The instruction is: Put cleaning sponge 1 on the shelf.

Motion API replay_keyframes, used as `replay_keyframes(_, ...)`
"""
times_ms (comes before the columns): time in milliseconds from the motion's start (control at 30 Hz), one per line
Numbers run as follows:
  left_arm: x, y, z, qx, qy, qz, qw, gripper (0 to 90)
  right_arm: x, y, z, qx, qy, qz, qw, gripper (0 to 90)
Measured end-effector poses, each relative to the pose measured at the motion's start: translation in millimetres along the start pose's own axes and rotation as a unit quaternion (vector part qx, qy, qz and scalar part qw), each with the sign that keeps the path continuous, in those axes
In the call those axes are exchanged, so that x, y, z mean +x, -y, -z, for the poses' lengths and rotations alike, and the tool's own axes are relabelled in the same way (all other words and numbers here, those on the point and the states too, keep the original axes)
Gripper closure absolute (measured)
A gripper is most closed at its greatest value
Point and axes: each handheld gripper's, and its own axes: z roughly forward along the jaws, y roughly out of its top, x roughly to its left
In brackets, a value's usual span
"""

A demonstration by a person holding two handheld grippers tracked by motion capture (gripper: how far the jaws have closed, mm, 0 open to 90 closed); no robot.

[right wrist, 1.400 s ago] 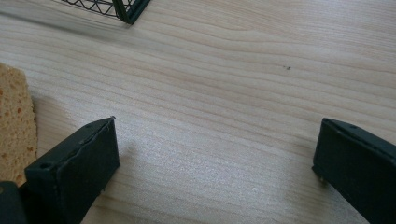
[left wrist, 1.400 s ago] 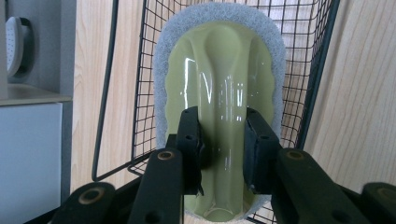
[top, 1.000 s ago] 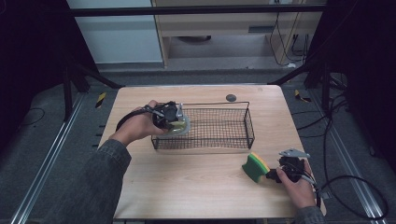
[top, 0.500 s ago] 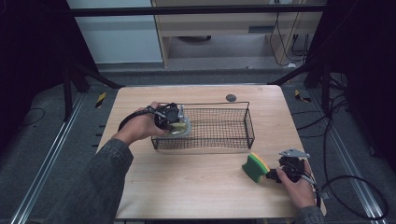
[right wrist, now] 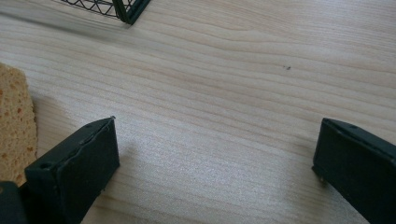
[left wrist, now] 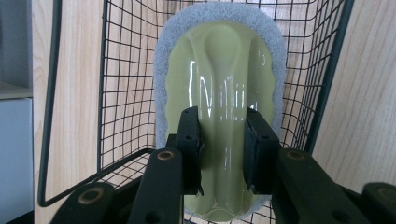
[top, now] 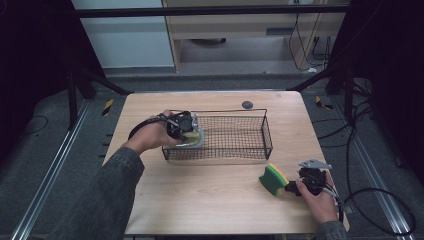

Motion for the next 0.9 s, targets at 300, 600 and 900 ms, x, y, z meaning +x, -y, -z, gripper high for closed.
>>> replay_keyframes(300,3.2,-3.1,-9.1,0.008,0.007,-0.001,0.9999,70.8,0.0,0.0,0.0,0.0,0.0,0.0,1.0,0.4)
replay_keyframes(600,1.1,-4.5,-19.0,0.018,0.019,-0.004,0.9996,70.8,0.0,0.0,0.0,0.0,0.0,0.0,1.0,0.5)
replay_keyframes(900,3.3,-2.0,-23.2,0.017,0.022,0.001,0.9996,70.7,0.0,0.0,0.0,0.0,0.0,0.0,1.0,0.5)
